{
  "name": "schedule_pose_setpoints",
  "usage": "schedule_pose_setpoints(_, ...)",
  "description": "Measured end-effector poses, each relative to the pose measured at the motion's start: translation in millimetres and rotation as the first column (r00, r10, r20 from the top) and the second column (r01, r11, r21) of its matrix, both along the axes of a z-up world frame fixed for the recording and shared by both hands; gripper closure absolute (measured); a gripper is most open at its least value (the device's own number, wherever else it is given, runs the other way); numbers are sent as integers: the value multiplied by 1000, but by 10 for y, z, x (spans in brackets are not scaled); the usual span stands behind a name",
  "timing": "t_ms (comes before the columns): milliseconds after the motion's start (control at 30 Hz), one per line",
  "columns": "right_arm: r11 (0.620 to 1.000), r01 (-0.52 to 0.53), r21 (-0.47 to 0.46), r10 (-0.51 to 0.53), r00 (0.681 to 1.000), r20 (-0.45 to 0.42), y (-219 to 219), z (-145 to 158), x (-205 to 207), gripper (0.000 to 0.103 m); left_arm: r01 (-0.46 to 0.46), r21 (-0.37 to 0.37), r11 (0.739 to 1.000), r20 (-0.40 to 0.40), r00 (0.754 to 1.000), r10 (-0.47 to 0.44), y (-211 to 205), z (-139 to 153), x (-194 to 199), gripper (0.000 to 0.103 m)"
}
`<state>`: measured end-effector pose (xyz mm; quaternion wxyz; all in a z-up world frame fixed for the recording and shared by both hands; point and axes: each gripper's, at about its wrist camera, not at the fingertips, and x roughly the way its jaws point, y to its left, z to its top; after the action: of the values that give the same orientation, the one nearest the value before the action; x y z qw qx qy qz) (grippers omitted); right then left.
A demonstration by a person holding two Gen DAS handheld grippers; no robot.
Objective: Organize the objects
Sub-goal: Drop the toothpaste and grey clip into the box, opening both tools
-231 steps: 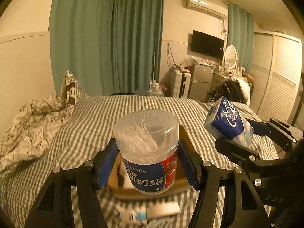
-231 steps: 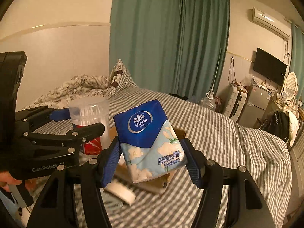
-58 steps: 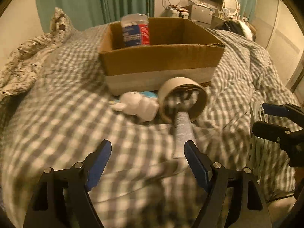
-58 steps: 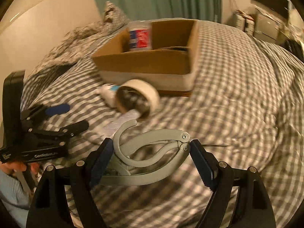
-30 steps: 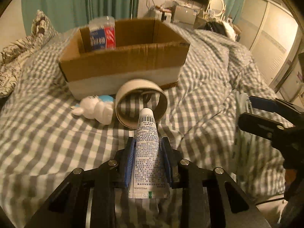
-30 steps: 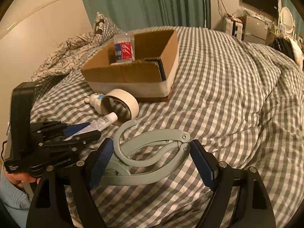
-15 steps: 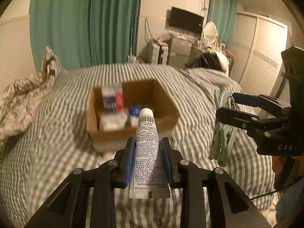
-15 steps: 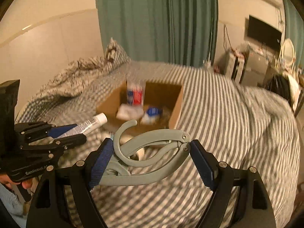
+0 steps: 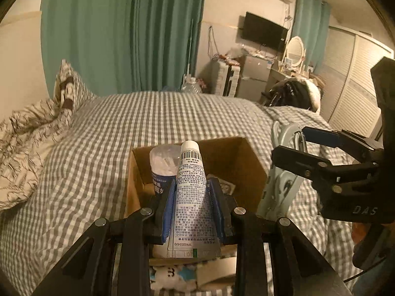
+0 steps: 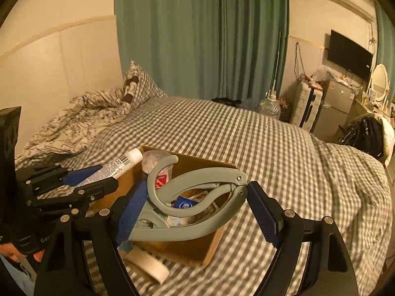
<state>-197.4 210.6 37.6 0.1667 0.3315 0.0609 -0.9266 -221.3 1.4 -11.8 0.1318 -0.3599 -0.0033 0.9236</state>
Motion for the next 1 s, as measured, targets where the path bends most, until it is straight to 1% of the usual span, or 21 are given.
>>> schedule_pose_setpoints(133,1000,-11,21,10,998,60,-123,-309,-350,21,6,-10,1000,47,999,-6,-3,-296,-154,75)
schedule_pose_setpoints(200,1000,-13,29,11,997,80,-167,-422,-450,21,23,0,1000,76,997,-23,-4,-422,-217,75)
schedule_pose_setpoints(267,1000,-13,27,11,996,90,-158,-521,-544,20,34,0,999,86,996,-34,0,-472,-229,74)
schedule_pose_setpoints(333,1000,-4,16,2,997,79,-139,-560,-578,19,33,-7,999,77,997,-33,-6,-471,-216,70)
schedule_pose_setpoints(367,1000,1,7,-2,997,71,-123,-554,-585,12,29,-5,1000,75,997,-28,-19,-458,-210,59)
schedule_pose_setpoints(400,1000,11,-3,-11,998,59,-101,-531,-576,8,22,-3,1000,74,997,-21,-27,-438,-201,39)
schedule_pose_setpoints(433,1000,22,-8,-22,999,50,-78,-499,-560,8,4,-2,1000,64,998,-4,-38,-399,-175,31)
schedule_pose_setpoints(467,1000,29,-10,-28,999,43,-70,-464,-523,8,-11,0,1000,49,999,11,-54,-358,-140,26)
schedule_pose_setpoints(567,999,42,-11,-42,999,16,-38,-314,-402,7,-21,0,1000,35,999,21,-91,-225,-31,26)
schedule_pose_setpoints(633,999,52,-8,-52,999,-3,9,-185,-275,7,-40,-16,999,18,999,40,-126,-125,77,23)
schedule_pose_setpoints(700,998,59,-8,-59,998,-23,65,-37,-111,7,-57,-21,998,1,998,57,-169,-16,181,14)
schedule_pose_setpoints(800,999,52,-1,-52,998,-42,126,171,121,7,-80,0,997,-36,996,80,-248,167,384,4)
schedule_pose_setpoints(900,999,43,28,-41,995,-86,127,397,436,7,-92,8,996,-72,993,92,-290,315,589,2)
schedule_pose_setpoints(1000,998,38,47,-32,993,-116,94,532,675,7,-100,-1,995,-92,991,99,-319,404,777,0)
